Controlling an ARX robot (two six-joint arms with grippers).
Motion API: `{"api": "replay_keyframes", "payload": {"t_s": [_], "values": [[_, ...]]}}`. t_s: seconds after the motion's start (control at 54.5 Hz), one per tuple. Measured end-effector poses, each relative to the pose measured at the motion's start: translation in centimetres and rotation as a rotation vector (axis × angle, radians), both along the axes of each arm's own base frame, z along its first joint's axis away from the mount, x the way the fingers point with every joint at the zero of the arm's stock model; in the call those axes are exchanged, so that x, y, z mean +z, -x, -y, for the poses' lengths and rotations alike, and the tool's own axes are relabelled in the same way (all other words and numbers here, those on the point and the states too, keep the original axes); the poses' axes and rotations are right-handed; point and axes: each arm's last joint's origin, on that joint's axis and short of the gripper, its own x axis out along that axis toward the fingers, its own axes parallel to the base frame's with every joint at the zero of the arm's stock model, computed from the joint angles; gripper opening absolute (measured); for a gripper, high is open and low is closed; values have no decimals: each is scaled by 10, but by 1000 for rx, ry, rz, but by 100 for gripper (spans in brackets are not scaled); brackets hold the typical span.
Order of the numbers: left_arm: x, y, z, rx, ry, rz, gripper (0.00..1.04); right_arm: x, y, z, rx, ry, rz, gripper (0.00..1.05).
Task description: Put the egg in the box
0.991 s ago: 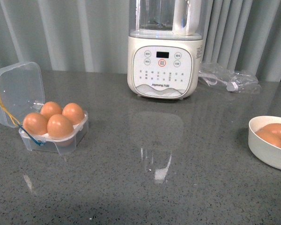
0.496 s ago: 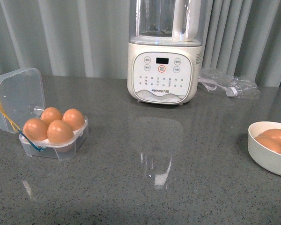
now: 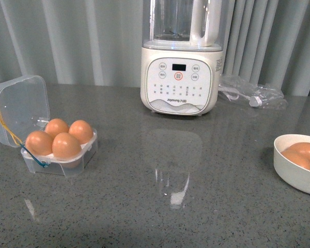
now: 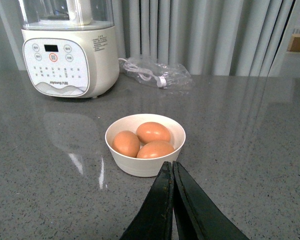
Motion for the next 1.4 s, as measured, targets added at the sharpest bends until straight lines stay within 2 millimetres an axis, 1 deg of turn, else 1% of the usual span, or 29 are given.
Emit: {"api": "replay_keyframes", "payload": {"t_s": [0.092,0.147,0.312,0.349,0.551,0.569,0.624,0.679,0.698,0.789,0.844,0.881,0.9,0.973,1.395], "values": [[0,0,0,0,0,0,98,-5,8,0,0,0,-35,3],[0,0,0,0,0,0,98,-2,10,0,0,0,-3,3],[0,0,0,0,0,1,98,-3,11,0,1,0,-6,3],[0,0,0,0,0,1,98,-3,11,0,0,0,-6,6],[0,0,0,0,0,1,98,-3,11,0,0,0,-6,39],[0,0,0,0,0,0,98,-3,11,0,0,0,-6,41],[0,0,0,0,0,0,98,-3,11,0,0,0,-6,55],[0,0,0,0,0,1,98,-3,11,0,0,0,-6,66],[0,0,0,0,0,1,98,-3,11,0,0,0,-6,68],[0,0,0,0,0,0,98,-3,11,0,0,0,-6,84],[0,0,0,0,0,0,98,-3,11,0,0,0,-6,91],[0,0,0,0,0,1,98,-3,11,0,0,0,-6,98],[0,0,0,0,0,0,98,-3,11,0,0,-1,-6,99],[0,0,0,0,0,0,98,-3,11,0,0,0,-6,97],[0,0,0,0,0,0,98,-3,11,0,0,0,-6,97]]}}
